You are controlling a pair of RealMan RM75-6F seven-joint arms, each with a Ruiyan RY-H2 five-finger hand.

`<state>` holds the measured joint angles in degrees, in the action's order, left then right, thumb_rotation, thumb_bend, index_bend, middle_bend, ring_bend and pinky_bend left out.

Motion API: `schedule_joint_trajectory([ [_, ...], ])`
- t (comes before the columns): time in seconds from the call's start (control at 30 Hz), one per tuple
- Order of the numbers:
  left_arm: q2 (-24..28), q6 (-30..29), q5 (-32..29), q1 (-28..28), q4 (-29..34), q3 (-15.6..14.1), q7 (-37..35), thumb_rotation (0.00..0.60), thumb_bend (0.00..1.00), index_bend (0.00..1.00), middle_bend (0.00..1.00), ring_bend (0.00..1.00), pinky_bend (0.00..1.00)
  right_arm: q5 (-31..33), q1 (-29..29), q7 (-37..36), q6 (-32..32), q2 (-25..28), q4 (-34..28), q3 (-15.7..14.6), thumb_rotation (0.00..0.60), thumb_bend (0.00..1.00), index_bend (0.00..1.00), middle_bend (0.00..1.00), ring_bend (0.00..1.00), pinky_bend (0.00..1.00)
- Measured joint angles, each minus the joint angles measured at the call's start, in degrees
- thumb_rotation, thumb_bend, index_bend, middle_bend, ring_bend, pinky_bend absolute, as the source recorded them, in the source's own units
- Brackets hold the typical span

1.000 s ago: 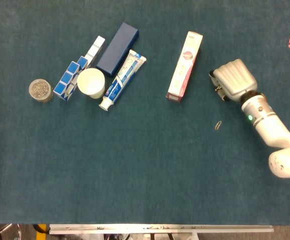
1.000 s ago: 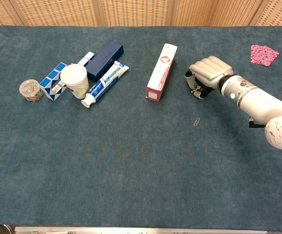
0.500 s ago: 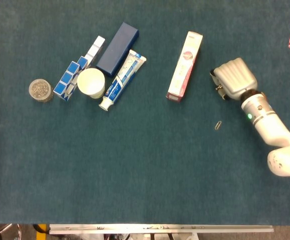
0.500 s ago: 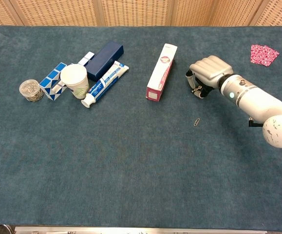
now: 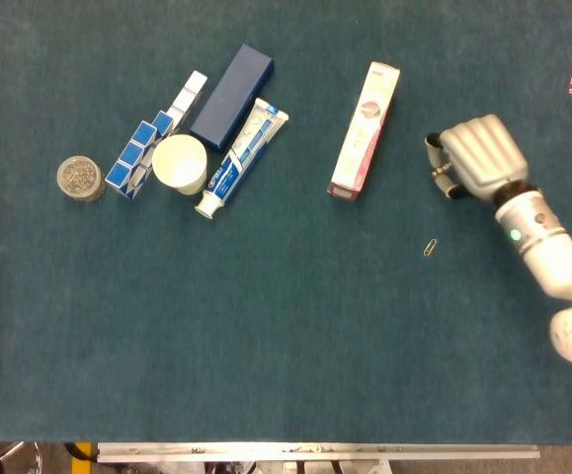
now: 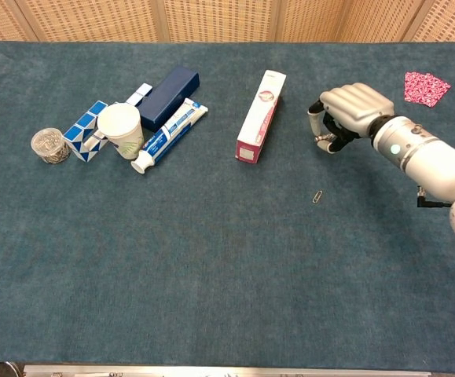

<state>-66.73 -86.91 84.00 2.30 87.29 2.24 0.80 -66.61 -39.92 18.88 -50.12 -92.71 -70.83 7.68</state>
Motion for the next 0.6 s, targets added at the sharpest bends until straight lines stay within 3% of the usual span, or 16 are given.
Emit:
schedule_joint_trajectory([
  [0.33, 0.4, -0.2, 0.6, 0.1, 1.1, 0.0, 0.9, 0.600, 0.20, 0.00, 0.00, 0.00, 0.02, -9.7, 4.8, -12.7, -5.2, 10.0, -12.8, -3.0, 0.600, 0.38, 0.70, 0.90, 0.90, 1.00],
  [0.6, 0.7, 0.1, 0.7, 0.2, 2.0, -0.1, 1.9, 0.600, 0.20, 0.00, 0.00, 0.00, 0.02, -15.5, 7.3, -20.3, -7.1, 14.5, -17.9, -6.4, 0.600, 0.38, 0.71, 0.90, 0.90, 1.00],
])
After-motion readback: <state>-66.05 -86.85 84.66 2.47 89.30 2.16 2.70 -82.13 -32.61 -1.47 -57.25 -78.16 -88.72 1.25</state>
